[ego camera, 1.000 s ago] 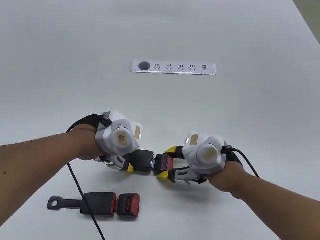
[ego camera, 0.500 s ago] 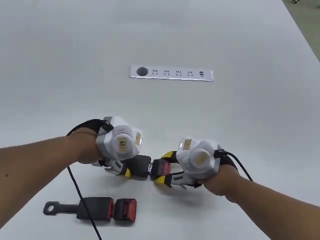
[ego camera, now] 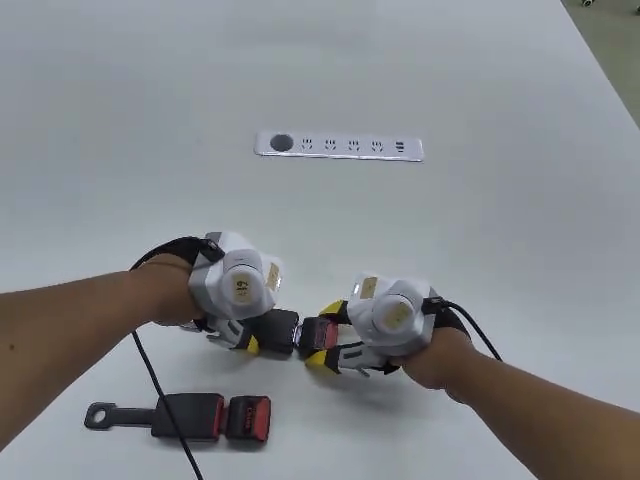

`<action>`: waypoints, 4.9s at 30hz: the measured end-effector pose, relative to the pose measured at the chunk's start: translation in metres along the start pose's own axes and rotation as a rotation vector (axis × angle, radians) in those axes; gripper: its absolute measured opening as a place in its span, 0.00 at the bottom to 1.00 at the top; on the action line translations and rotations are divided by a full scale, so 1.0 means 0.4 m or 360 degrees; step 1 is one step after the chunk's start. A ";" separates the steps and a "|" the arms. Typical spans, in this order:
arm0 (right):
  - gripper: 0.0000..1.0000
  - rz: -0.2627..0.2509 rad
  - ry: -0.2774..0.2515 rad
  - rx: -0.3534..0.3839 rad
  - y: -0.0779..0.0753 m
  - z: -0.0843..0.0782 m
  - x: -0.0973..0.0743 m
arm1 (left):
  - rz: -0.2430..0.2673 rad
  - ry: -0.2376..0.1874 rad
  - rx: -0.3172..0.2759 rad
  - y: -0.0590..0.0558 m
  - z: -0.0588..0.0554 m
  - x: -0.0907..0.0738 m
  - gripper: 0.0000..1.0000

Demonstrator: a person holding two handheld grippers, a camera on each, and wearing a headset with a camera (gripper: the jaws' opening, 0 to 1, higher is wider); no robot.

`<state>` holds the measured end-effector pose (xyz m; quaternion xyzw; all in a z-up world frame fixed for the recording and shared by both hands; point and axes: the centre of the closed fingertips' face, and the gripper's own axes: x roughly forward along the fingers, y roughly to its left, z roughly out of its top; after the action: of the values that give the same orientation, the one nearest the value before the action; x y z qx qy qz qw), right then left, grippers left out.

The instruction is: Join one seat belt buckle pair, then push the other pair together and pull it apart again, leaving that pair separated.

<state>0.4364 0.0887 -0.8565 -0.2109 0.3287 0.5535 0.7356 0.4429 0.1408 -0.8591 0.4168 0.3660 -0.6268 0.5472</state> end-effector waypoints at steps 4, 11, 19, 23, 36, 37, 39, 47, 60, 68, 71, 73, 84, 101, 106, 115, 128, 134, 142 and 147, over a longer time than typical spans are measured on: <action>0.36 0.0001 -0.0003 -0.0005 0.001 -0.001 0.000 | 0.0001 -0.0005 -0.0001 -0.001 0.000 0.000 0.33; 0.36 0.0008 -0.0008 -0.0025 0.001 -0.001 -0.001 | 0.0000 -0.0039 -0.0007 -0.002 -0.002 -0.003 0.33; 0.36 0.0014 -0.0003 -0.0059 -0.006 -0.017 -0.017 | 0.0013 -0.0108 -0.0046 -0.001 -0.005 -0.006 0.33; 0.37 0.0009 -0.0034 -0.0028 -0.008 -0.030 -0.029 | 0.0010 -0.0131 -0.0048 -0.002 -0.003 -0.006 0.33; 0.37 -0.0002 -0.0046 -0.0039 -0.021 -0.080 -0.080 | 0.0023 -0.0224 -0.0121 0.000 -0.001 -0.008 0.34; 0.37 -0.0006 -0.0046 -0.0029 -0.022 -0.083 -0.082 | 0.0026 -0.0228 -0.0125 0.000 -0.001 -0.008 0.34; 0.37 -0.0010 -0.0050 -0.0026 -0.022 -0.094 -0.091 | 0.0030 -0.0237 -0.0130 -0.002 0.000 -0.008 0.34; 0.37 -0.0038 -0.0063 -0.0010 -0.031 -0.135 -0.130 | 0.0039 -0.0247 -0.0150 -0.002 0.002 -0.007 0.34; 0.37 -0.0055 -0.0033 -0.0014 -0.036 -0.196 -0.189 | 0.0044 -0.0242 -0.0172 -0.002 0.002 -0.007 0.34; 0.38 -0.0068 0.0002 0.0005 -0.036 -0.239 -0.232 | 0.0045 -0.0236 -0.0181 -0.002 0.002 -0.006 0.34; 0.38 -0.0067 0.0028 0.0004 -0.038 -0.257 -0.250 | 0.0042 -0.0235 -0.0178 -0.001 0.001 -0.006 0.34; 0.38 -0.0070 0.0028 0.0005 -0.042 -0.264 -0.259 | 0.0042 -0.0234 -0.0175 -0.001 0.001 -0.007 0.34; 0.38 -0.0080 0.0000 0.0051 -0.056 -0.276 -0.277 | 0.0047 -0.0221 -0.0165 -0.001 0.001 -0.006 0.35; 0.93 -0.0428 -0.0295 0.0360 -0.092 -0.192 -0.305 | 0.0308 -0.0354 -0.0692 0.035 0.034 -0.092 0.82; 0.99 -0.0530 -0.0377 0.0436 -0.095 -0.170 -0.328 | 0.0499 -0.0509 -0.1023 0.035 0.026 -0.148 0.86; 1.00 -0.0546 -0.0449 0.0369 -0.037 -0.118 -0.344 | 0.0674 -0.0582 -0.1202 -0.065 -0.017 -0.230 0.89; 1.00 -0.0490 -0.0499 0.0277 0.070 -0.063 -0.328 | 0.0945 -0.0707 -0.1305 -0.221 -0.103 -0.370 0.99; 1.00 -0.0495 -0.0498 0.0298 0.112 -0.056 -0.337 | 0.0995 -0.0674 -0.1230 -0.262 -0.131 -0.392 1.00; 1.00 -0.0694 -0.0538 0.0347 0.146 -0.036 -0.396 | 0.0967 -0.0838 -0.1085 -0.294 -0.111 -0.431 1.00; 1.00 -0.0734 -0.0508 0.0359 0.203 -0.040 -0.400 | 0.0914 -0.0866 -0.1038 -0.321 -0.111 -0.423 1.00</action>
<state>0.3275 -0.0061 -0.7486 -0.1074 0.2118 0.3581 0.9030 0.3303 0.2629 -0.7195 0.1297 0.2575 -0.3901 0.8744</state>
